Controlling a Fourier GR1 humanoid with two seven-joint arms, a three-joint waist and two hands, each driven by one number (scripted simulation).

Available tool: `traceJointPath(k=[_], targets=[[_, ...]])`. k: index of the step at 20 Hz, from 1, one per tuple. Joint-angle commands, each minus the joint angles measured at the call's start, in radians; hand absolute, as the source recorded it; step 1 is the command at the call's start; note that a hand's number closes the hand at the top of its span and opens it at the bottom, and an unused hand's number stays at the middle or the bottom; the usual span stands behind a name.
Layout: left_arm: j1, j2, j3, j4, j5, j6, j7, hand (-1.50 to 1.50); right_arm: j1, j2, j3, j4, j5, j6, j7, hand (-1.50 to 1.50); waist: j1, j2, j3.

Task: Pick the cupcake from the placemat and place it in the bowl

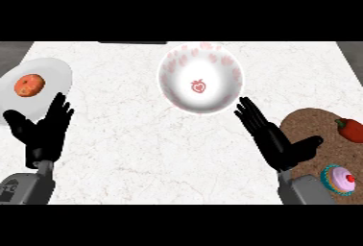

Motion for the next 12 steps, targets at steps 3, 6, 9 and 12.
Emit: traceJointPath(k=[3, 6, 9, 12], targets=[[-0.051, 0.091, 0.067, -0.067, -0.013, -0.040, -0.071, 0.00, 0.047, -0.123, 0.093, -0.193, -0.065, 0.318, -0.018, -1.50, -0.022, -0.016, 0.018], [-0.089, 0.110, 0.062, -0.116, -0.055, -0.048, -0.157, 0.00, -0.005, -0.121, 0.219, -0.356, -0.099, 0.477, 0.000, -1.50, -0.015, -0.037, 0.016], [-0.035, 0.115, 0.093, -0.141, -0.028, -0.055, -0.169, 0.00, 0.083, -0.317, -0.066, -0.433, 0.146, 0.243, -0.210, -1.50, -0.099, -0.041, 0.019], [-0.011, 0.125, 0.115, -0.137, -0.014, -0.091, -0.203, 0.00, 0.245, -0.379, -0.106, -0.536, 0.230, 0.283, -0.408, -1.50, -0.086, -0.024, 0.019]])
